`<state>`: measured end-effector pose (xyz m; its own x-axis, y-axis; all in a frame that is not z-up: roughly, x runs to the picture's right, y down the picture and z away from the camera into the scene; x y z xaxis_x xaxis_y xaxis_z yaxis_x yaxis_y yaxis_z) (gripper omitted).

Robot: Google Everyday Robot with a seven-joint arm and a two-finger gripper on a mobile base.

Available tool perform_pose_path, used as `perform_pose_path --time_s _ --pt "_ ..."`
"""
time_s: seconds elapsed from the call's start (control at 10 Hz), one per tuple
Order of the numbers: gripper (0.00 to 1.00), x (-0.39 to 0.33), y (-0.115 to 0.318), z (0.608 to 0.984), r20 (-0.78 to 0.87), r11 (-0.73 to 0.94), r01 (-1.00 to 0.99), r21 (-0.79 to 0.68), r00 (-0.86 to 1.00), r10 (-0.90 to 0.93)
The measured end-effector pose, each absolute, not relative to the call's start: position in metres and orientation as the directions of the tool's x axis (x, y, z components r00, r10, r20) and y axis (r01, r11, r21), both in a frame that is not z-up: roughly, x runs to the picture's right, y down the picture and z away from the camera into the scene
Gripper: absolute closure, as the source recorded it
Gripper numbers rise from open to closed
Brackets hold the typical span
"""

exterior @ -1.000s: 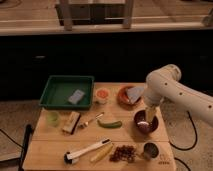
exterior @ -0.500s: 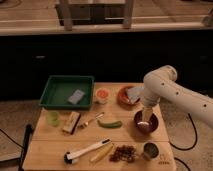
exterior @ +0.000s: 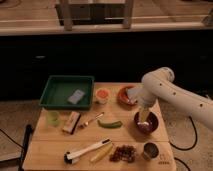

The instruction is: Place pepper in plastic cup

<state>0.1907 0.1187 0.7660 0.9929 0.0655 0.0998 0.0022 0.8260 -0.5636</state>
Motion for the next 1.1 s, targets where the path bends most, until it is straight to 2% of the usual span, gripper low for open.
perform_pose_path --time_s 1.1 --pt "0.2 0.154 0.131 0.783 0.158 0.804 -0.031 -0.594 0.975 0.155"
